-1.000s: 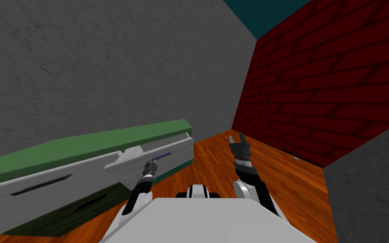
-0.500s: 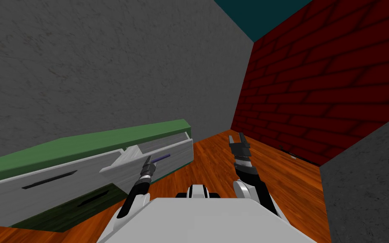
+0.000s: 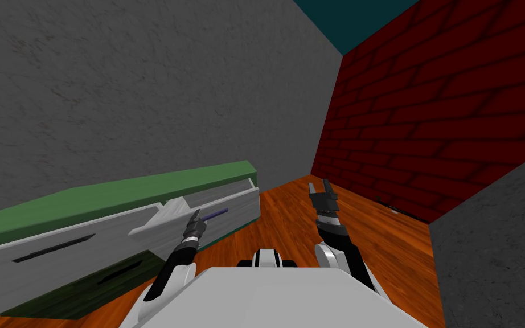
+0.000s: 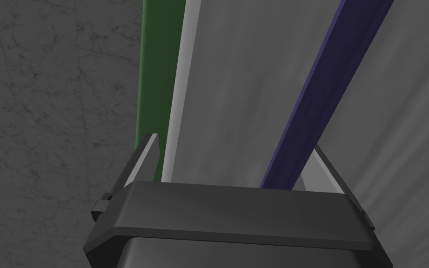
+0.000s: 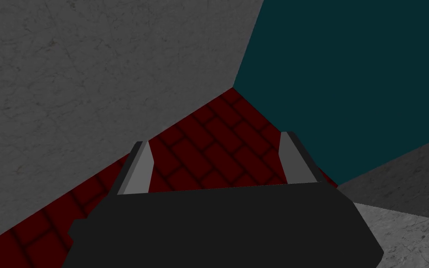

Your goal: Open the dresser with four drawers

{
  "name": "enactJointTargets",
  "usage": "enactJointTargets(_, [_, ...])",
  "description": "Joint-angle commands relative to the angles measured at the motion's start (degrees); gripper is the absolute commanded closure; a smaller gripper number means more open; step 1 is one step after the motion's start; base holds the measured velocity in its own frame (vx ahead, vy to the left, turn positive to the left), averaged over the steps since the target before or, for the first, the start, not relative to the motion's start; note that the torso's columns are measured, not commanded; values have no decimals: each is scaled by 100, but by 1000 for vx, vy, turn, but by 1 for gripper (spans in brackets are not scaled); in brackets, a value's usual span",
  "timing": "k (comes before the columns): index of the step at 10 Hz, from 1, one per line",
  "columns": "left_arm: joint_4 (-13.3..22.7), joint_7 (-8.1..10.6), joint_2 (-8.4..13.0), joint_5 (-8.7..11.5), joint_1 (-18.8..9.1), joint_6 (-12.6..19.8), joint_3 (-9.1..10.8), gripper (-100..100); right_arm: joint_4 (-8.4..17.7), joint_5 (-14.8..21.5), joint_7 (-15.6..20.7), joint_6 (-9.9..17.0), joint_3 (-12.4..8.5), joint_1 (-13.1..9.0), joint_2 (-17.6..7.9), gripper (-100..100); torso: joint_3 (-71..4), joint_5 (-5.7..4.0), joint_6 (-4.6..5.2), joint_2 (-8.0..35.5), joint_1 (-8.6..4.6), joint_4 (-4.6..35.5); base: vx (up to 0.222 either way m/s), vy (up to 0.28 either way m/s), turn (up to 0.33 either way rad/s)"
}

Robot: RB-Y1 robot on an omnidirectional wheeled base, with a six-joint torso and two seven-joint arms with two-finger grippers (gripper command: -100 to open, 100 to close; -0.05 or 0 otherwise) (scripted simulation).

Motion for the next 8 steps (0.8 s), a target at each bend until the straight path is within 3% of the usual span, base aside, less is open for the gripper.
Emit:
enactJointTargets(1, [-421,55,49,56,165,285,54,-100,0,0,0,0,0,0,0,0,1,-11,1,6,-11,9,16,-14,-12])
enactJointTargets(2, [-278,20,-5,24,159,212,16,-100,0,0,0,0,0,0,0,0,4,-23,1,14,-23,17,10,-2,3])
enactJointTargets(3, [-288,22,-5,25,171,240,17,0,0,0,0,0,0,0,0,0,7,-16,2,15,-21,12,0,0,0])
enactJointTargets(8, [-255,20,-11,24,188,264,12,0,0,0,0,0,0,0,0,0,-1,-1,-1,-2,-1,-1,0,0,0])
